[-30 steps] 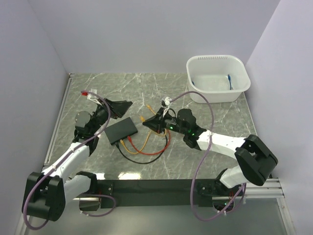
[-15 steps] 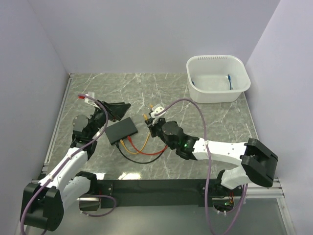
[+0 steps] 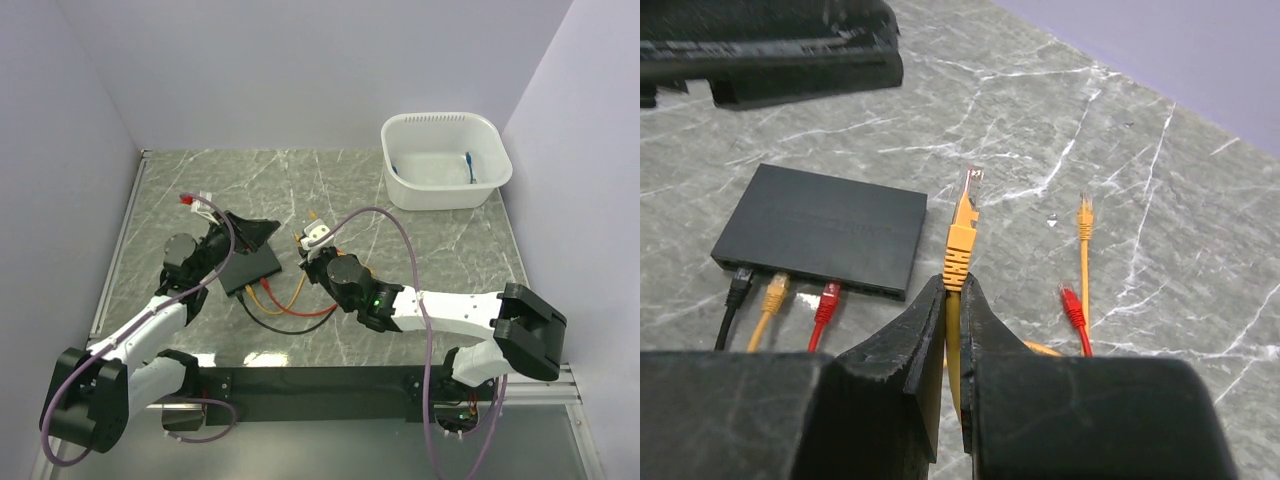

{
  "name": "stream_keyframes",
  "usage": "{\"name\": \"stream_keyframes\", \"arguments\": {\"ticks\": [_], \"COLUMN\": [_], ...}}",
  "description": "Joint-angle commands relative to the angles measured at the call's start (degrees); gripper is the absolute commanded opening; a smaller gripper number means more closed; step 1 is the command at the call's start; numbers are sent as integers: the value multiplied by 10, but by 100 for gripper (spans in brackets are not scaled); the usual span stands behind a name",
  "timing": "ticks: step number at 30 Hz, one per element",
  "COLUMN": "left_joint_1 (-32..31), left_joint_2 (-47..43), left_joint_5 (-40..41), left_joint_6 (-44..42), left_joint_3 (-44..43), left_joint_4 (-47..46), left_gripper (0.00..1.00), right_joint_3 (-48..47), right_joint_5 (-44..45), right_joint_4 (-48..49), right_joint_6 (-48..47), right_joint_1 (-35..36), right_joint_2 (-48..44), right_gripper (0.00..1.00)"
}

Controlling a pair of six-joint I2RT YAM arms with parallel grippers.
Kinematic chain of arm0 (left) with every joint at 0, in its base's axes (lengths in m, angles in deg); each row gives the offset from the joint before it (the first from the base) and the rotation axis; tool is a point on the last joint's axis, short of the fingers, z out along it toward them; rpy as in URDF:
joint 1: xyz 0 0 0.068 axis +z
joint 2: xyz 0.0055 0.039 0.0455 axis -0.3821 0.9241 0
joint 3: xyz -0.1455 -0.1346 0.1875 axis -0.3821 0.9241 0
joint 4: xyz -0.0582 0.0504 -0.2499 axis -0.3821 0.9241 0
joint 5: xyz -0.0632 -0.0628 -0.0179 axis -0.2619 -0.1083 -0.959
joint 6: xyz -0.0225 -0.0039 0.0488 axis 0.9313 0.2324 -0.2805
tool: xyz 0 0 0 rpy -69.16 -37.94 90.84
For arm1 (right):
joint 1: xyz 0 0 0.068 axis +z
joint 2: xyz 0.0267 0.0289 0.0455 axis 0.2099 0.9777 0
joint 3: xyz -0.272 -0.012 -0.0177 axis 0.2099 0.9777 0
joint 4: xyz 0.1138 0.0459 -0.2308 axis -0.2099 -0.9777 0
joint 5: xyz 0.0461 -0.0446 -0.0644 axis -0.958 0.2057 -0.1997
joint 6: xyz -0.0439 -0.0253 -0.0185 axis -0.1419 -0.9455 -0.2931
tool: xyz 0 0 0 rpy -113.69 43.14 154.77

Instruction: Insert the plug into the switch port

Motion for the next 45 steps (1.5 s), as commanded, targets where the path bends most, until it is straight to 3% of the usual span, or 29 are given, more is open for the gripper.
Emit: {"name": "stream_keyframes", "arguments": {"ticks": [1, 14, 20, 25, 31, 37, 45], "left_joint_1": [-10, -14, -14, -14, -14, -14, -15], "left_joint_2": [12, 26, -3, -47, -70, -72, -30], "left_joint_5": [-13, -37, -44, -30, -40, -56, -65], "left_joint_6": [10, 35, 24, -18, -23, -9, 5], "left_joint_3": [-2, 16, 32, 20, 23, 32, 47], "left_joint_4": [-55, -123, -148, -85, -92, -121, -171], "left_gripper": [69, 68, 69, 70, 70, 70, 69], "right_joint_3": [-15, 59, 86, 74, 51, 54, 44], "right_joint_5": [5, -245, -483, -595, -731, -791, -792], "right_joint_4": [32, 97, 174, 204, 310, 469, 453], "right_joint_6": [1, 111, 202, 251, 357, 494, 497], "right_joint_1": [2, -80, -160, -186, -224, -262, -265], "right_joint_2": [-8, -87, -101, -74, -5, 63, 72], "right_gripper": [0, 0, 0, 0, 0, 0, 0]}}
